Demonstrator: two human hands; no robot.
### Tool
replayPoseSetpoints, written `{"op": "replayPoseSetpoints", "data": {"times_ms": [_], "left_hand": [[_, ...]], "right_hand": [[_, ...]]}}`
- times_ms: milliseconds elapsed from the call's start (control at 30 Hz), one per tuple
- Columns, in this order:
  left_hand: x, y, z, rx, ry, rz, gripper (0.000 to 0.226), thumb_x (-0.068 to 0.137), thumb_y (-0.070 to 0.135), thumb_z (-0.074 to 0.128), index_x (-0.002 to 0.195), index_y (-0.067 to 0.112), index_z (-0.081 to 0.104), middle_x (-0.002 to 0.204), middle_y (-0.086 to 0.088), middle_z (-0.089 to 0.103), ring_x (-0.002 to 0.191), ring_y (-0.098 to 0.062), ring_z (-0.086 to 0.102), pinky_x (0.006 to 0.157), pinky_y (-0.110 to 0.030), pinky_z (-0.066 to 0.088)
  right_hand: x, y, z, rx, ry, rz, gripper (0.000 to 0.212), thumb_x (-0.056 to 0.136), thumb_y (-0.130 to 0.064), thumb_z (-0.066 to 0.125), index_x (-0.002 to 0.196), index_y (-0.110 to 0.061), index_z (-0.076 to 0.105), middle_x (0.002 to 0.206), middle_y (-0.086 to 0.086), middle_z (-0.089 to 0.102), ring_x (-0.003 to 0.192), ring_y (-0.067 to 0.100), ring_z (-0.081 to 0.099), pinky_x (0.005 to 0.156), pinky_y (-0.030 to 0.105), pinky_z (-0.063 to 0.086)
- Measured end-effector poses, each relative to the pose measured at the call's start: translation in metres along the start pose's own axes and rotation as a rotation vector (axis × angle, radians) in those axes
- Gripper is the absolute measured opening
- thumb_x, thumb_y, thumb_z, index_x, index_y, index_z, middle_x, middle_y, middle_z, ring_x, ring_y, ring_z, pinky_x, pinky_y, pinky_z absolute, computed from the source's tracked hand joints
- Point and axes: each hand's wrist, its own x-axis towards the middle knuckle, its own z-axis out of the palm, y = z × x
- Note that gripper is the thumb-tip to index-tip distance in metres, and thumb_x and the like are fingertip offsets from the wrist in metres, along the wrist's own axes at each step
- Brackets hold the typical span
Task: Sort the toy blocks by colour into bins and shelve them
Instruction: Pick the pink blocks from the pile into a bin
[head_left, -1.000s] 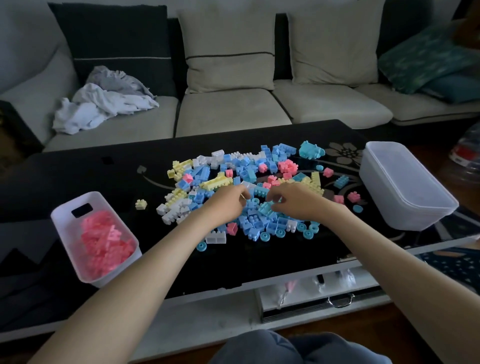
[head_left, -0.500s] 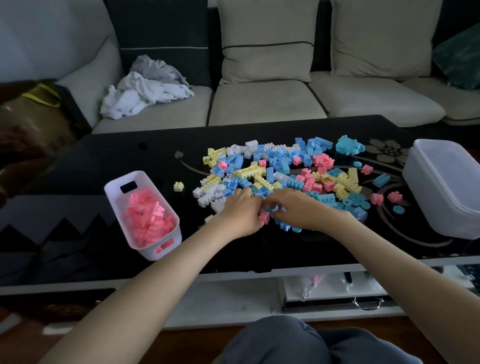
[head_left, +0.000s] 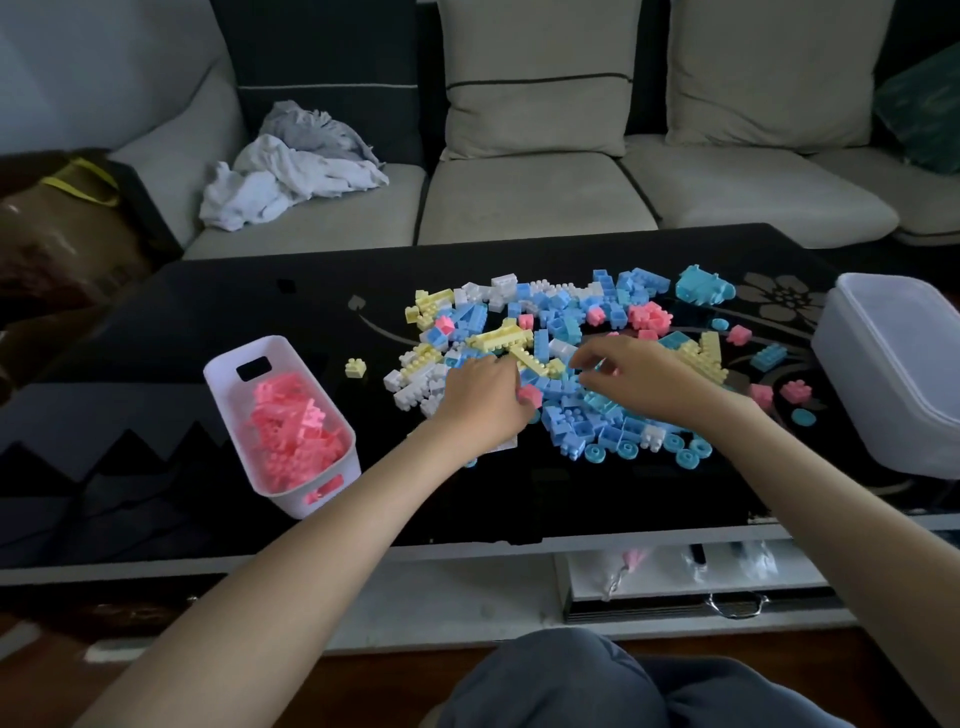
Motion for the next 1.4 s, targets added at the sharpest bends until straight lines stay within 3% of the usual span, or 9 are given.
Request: {"op": "replayPoseSetpoints", "data": {"times_ms": [300,467,533,667,767,867,967,1167,1400], "left_hand": [[-0.03,-0.038,-0.041,-0.416,-0.014,-0.139,0.026,0.09,0.038,0.061,0.096,0.013,0.056,0.094,-0.002,0.062,0.086,-0.017,0.059,0.074,-0.03,0.047],[-0.034,-0.041,-0.038,-1.121,-0.074,-0.372,0.02,0.088,0.02,0.067,0.095,0.009,0.052,0.093,-0.012,0.068,0.08,-0.017,0.065,0.078,-0.029,0.054],[-0.036,-0.039,-0.037,-1.235,-0.054,-0.38,0.023,0.09,0.019,0.066,0.094,0.008,0.046,0.093,-0.015,0.065,0.08,-0.02,0.065,0.081,-0.032,0.055],[-0.056,-0.059,-0.044,-0.979,0.148,-0.339,0.03,0.088,0.031,0.067,0.092,0.011,0.045,0.095,-0.015,0.065,0.086,-0.026,0.069,0.086,-0.045,0.055],[-0.078,-0.094,-0.06,-0.724,0.362,-0.404,0.022,0.092,0.026,0.06,0.099,0.011,0.045,0.091,-0.006,0.064,0.081,-0.014,0.064,0.072,-0.028,0.051],[-0.091,-0.14,-0.075,-0.525,0.584,-0.559,0.01,0.094,0.016,0.053,0.098,0.012,0.044,0.079,0.009,0.047,0.066,0.0,0.046,0.051,-0.011,0.032],[-0.096,-0.172,-0.071,-0.545,0.488,-0.62,0.015,0.087,0.023,0.055,0.087,0.009,0.052,0.075,0.005,0.052,0.067,-0.011,0.053,0.052,-0.017,0.033],[-0.1,-0.184,-0.068,-0.68,0.401,-0.518,0.016,0.088,0.024,0.061,0.101,0.013,0.06,0.102,0.002,0.062,0.092,-0.012,0.059,0.081,-0.027,0.045],[-0.083,-0.187,-0.067,-0.534,0.259,-0.506,0.012,0.094,0.021,0.054,0.1,0.011,0.055,0.091,0.005,0.055,0.079,-0.008,0.053,0.063,-0.017,0.037]], "right_hand": [[0.022,-0.072,0.032,0.081,-0.023,-0.171,0.027,0.097,-0.029,0.048,0.118,-0.016,0.056,0.107,0.001,0.063,0.093,0.014,0.057,0.077,0.023,0.042],[0.023,-0.087,0.035,0.176,0.007,-0.12,0.022,0.097,-0.022,0.048,0.117,-0.017,0.057,0.1,-0.001,0.063,0.084,0.012,0.058,0.066,0.017,0.043],[0.023,-0.092,0.036,0.2,0.023,-0.115,0.024,0.095,-0.015,0.047,0.118,-0.018,0.056,0.098,-0.001,0.064,0.072,0.005,0.056,0.056,0.01,0.041],[0.023,-0.119,0.04,0.31,-0.006,-0.166,0.04,0.092,-0.006,0.045,0.13,-0.021,0.045,0.103,-0.003,0.063,0.083,0.012,0.062,0.065,0.017,0.047],[0.021,-0.151,0.043,0.411,-0.032,-0.251,0.045,0.091,-0.004,0.045,0.133,-0.016,0.038,0.1,-0.003,0.062,0.087,0.009,0.062,0.073,0.017,0.049],[0.026,-0.185,0.055,0.377,-0.18,-0.338,0.036,0.09,-0.007,0.045,0.125,-0.015,0.04,0.093,0.003,0.065,0.08,0.013,0.064,0.07,0.026,0.051],[0.037,-0.21,0.073,0.194,-0.308,-0.382,0.031,0.09,-0.011,0.043,0.121,-0.015,0.046,0.098,0.003,0.063,0.079,0.019,0.059,0.067,0.028,0.046],[0.054,-0.229,0.093,-0.249,-0.463,-0.39,0.038,0.095,-0.015,0.036,0.131,-0.02,0.048,0.114,0.005,0.061,0.104,0.024,0.054,0.097,0.039,0.039],[0.065,-0.22,0.113,-0.215,-0.392,-0.404,0.032,0.091,-0.018,0.045,0.12,-0.018,0.056,0.11,0.004,0.061,0.101,0.02,0.054,0.088,0.038,0.033]]}}
